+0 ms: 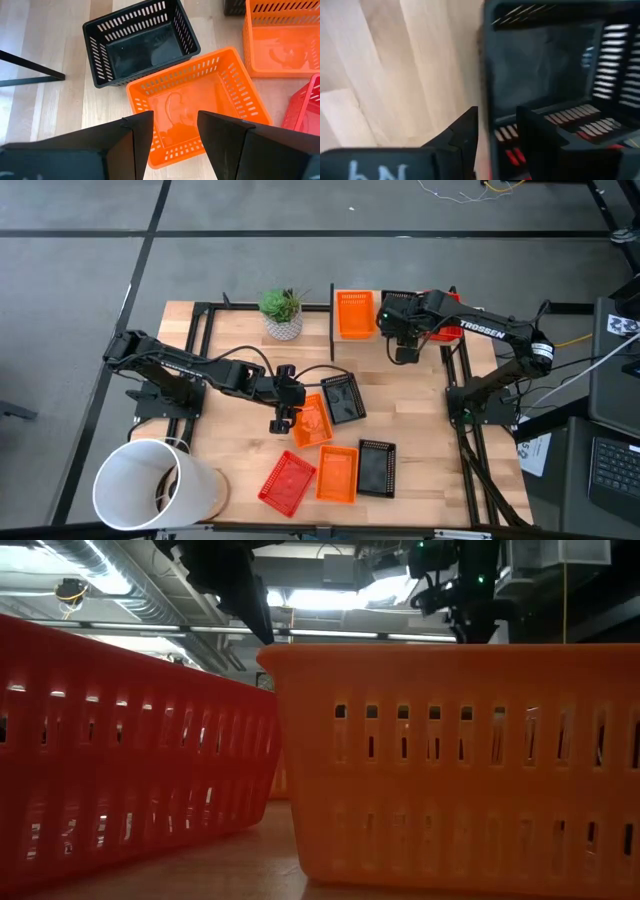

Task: Stack baskets on shelf by color
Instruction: Stack the top black bin on top of the black bin on the shelf

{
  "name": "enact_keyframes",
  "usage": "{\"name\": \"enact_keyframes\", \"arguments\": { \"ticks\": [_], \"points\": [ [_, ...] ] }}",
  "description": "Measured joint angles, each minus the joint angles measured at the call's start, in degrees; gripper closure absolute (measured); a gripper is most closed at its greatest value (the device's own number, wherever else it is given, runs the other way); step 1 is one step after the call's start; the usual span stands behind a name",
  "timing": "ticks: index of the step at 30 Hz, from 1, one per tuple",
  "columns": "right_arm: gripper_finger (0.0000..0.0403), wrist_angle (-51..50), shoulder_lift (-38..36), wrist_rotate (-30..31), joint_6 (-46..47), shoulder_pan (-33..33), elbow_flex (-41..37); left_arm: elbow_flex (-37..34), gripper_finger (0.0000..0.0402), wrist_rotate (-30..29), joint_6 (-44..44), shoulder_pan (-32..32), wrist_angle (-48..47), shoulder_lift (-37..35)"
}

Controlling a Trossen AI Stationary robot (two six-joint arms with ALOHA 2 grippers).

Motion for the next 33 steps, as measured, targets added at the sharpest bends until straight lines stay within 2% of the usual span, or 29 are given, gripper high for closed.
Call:
{"name": "enact_keyframes", "arguments": {
  "ticks": [6, 9, 11, 13, 17, 20, 23, 28, 31, 33],
  "points": [
    [0.027, -2.51, -0.06, -3.56, 2.36, 2.24, 8.22, 0.0, 0.0255, 0.01, -0.19, 0.0, 0.01, 0.0],
    [0.027, -7.71, -0.03, -6.65, 6.07, 3.86, 12.3, 0.0, 0.0255, 0.0, -0.46, 0.0, 0.01, 0.0],
    [0.0269, -10.81, -0.06, -10.38, 11.37, 5.15, 14.33, 0.0, 0.0255, 0.0, -0.44, 0.0, 0.02, 0.0],
    [0.0269, -11.88, -0.06, -16.87, 16.18, 7.02, 15.02, 0.0, 0.0255, 0.0, -0.43, 0.0, 0.02, 0.0],
    [0.0269, -3.31, -0.1, -28.9, 18.59, 13.83, 12.21, 0.0, 0.0255, 0.0, -0.41, 0.0, 0.04, 0.0],
    [0.0269, 9.09, -0.03, -32.96, 17.82, 20.18, 6.71, 0.0, 0.0255, 0.0, -0.41, 0.0, 0.09, 0.0],
    [0.0269, 21.8, -0.05, -31.53, 16.61, 26.22, -0.57, 0.0, 0.0255, 0.0, -0.41, 0.0, 0.09, 0.0],
    [0.0269, 43.72, 0.02, -22.91, 16.73, 32.74, -14.05, 0.0, 0.0255, 0.0, -0.39, 0.0, 0.07, 0.0],
    [0.0269, 49.83, 0.4, -18.57, 17.96, 34.36, -20.39, 0.0, 0.0255, 0.0, -0.1, -0.2, -1.3, 0.0],
    [0.0269, 52.11, 0.38, -17.78, 20.45, 34.63, -22.82, 0.0, 0.0255, -0.33, 1.13, -0.71, -5.54, -0.01]
  ]
}}
